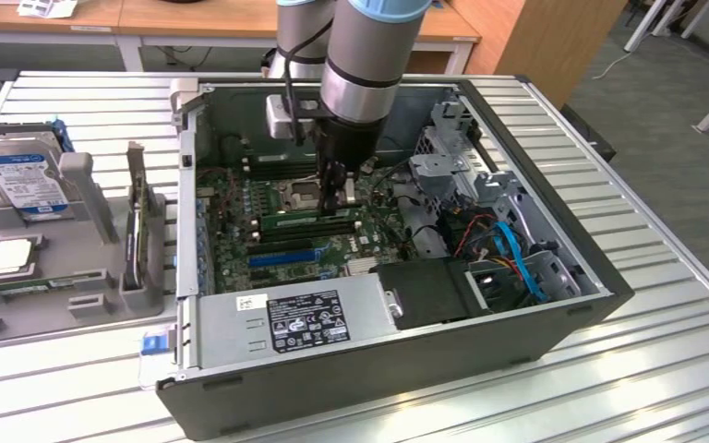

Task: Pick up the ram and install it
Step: 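Insert the ram into the slot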

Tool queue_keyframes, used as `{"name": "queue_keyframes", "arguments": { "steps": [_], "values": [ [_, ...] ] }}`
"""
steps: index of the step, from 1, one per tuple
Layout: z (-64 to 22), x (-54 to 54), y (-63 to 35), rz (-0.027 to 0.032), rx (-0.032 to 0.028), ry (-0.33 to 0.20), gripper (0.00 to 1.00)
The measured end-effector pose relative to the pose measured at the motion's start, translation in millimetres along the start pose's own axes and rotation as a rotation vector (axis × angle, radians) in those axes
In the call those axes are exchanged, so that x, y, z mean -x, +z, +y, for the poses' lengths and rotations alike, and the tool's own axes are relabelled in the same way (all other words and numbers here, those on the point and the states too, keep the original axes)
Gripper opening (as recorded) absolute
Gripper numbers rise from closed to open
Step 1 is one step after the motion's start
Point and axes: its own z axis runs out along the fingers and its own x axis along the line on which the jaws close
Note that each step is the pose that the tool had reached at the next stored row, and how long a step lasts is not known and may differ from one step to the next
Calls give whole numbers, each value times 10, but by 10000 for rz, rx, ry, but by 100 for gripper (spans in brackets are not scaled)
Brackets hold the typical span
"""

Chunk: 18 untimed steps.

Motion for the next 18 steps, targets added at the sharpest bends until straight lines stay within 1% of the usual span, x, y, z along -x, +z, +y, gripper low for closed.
{"name": "queue_keyframes", "arguments": {
  "steps": [8,18],
  "values": [
    [0,-1,8,-1,-1,0,11],
    [-5,-5,93,0,-5,0,11]
  ]
}}
